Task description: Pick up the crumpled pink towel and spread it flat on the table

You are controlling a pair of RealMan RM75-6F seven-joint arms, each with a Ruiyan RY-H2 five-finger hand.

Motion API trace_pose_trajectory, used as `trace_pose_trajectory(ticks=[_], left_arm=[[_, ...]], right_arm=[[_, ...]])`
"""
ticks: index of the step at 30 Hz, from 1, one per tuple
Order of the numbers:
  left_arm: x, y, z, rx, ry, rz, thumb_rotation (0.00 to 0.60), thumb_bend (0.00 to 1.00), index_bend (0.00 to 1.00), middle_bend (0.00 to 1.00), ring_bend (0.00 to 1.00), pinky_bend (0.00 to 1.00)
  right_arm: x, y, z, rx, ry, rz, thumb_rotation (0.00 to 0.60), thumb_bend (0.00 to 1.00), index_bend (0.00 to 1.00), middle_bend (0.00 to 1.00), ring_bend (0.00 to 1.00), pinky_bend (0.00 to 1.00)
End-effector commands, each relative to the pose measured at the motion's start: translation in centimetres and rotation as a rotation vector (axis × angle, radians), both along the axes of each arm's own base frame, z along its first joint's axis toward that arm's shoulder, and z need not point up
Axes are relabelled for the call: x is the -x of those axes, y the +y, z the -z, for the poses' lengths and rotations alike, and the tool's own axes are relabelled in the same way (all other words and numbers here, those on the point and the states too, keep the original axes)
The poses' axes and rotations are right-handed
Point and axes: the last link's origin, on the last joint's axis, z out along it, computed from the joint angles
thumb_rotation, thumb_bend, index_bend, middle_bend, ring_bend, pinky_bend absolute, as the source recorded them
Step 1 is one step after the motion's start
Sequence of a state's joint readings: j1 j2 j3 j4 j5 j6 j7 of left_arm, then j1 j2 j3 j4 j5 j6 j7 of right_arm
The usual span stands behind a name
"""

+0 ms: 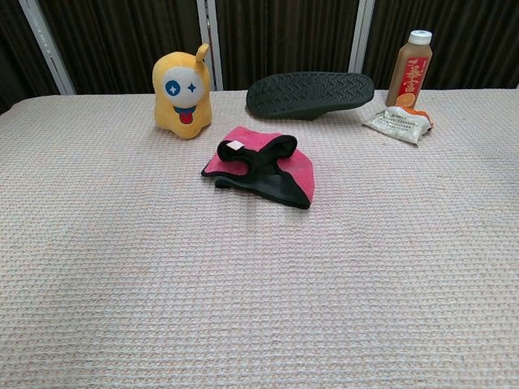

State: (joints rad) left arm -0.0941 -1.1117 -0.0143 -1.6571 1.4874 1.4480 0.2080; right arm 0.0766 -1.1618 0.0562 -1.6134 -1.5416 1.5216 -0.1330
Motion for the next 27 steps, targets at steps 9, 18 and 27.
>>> trace_pose_trajectory(ticks=[9, 18, 27], left_arm=[[0.0, 0.2, 0.2, 0.000, -0.015, 0.006, 0.600, 0.00, 0.00, 0.00, 0.00, 0.00], [0.1, 0.6, 0.4, -0.020, -0.014, 0.011, 0.600, 0.00, 0.00, 0.00, 0.00, 0.00], [-0.1, 0.9, 0.8, -0.037, 0.004, 0.024, 0.600, 0.00, 0.00, 0.00, 0.00, 0.00]], right_arm=[[0.3, -0.1, 0.3, -0.006, 0.019, 0.001, 0.600, 0.25, 0.00, 0.00, 0.00, 0.07], [0.3, -0.9, 0.9, -0.009, 0.002, -0.007, 0.600, 0.25, 0.00, 0.00, 0.00, 0.07], [-1.7, -4.6, 3.2, -0.064, -0.095, -0.133, 0.600, 0.25, 0.07, 0.00, 0.00, 0.07]])
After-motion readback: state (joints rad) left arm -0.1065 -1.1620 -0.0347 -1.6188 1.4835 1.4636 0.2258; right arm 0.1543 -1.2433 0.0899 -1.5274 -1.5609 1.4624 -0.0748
